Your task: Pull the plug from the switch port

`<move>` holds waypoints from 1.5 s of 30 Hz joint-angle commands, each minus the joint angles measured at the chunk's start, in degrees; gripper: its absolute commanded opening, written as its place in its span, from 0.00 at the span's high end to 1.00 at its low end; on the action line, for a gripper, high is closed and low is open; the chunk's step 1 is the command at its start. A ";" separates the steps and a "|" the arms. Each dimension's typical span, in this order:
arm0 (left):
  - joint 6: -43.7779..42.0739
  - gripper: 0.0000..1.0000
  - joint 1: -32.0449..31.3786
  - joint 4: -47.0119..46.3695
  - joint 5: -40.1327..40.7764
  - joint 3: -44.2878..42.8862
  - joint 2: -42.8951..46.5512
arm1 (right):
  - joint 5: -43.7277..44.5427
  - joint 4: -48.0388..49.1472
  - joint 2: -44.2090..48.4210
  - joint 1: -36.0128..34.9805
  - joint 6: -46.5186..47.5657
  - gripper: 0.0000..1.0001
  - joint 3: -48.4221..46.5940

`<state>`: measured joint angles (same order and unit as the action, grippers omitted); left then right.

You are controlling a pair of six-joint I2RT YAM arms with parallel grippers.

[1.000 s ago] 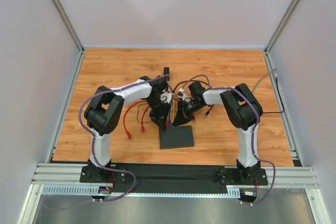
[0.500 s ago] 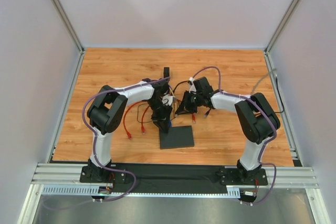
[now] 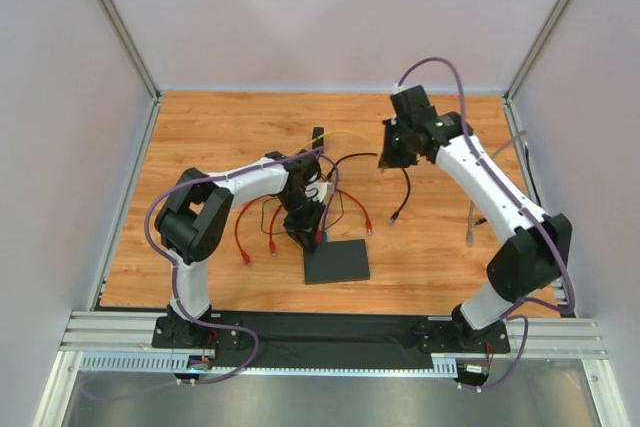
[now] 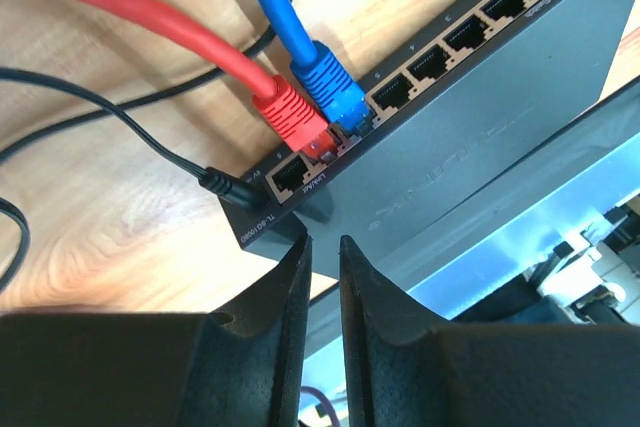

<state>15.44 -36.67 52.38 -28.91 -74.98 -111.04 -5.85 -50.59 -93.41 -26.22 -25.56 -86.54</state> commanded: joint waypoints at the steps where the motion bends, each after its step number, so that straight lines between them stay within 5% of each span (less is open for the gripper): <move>1: -2.61 0.74 -0.07 -3.25 3.42 1.06 0.83 | 24.77 -17.51 4.10 4.15 4.82 1.00 -7.30; 7: -2.35 0.75 -0.07 -4.04 2.01 2.65 0.56 | 25.80 -16.13 8.58 20.22 2.10 1.00 -7.51; 13: -2.61 0.75 0.01 -4.04 2.45 2.65 1.36 | 20.89 -9.03 8.24 34.64 -0.19 1.00 3.99; 21: -2.35 0.74 -0.07 -3.69 2.10 0.80 2.76 | 20.17 -4.34 1.22 36.15 -0.10 0.99 18.15; 22: -2.35 0.74 0.01 -3.60 2.10 0.02 2.94 | 20.96 -4.52 0.60 36.41 0.51 0.96 18.69; 23: -2.26 0.74 -0.07 -3.25 2.01 -0.34 3.20 | 21.31 -4.52 0.07 36.50 1.12 0.73 18.95; 26: -1.82 0.73 -0.07 -2.64 1.84 -2.18 4.08 | 23.68 -5.48 -0.99 35.45 3.66 0.43 16.94; 28: -1.64 0.73 0.10 -1.76 1.57 -3.41 4.69 | 24.48 -6.45 0.06 33.00 5.08 0.37 13.79; 36: 0.64 0.72 0.45 -0.61 1.40 -4.47 8.56 | 19.13 -8.39 -0.02 10.77 13.51 0.34 1.91; 40: 1.25 0.72 0.98 -0.26 1.22 -2.81 9.35 | -13.13 -2.69 -3.97 5.05 9.84 0.33 0.76; 45: 3.98 0.72 2.38 -2.01 -2.64 0.18 10.06 | -25.34 4.17 -10.47 0.21 5.26 0.33 2.51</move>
<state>16.88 -35.31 50.78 -28.77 -76.29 -103.33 -17.32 -51.07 -100.22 -24.45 -17.43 -85.06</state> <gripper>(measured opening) 0.278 0.671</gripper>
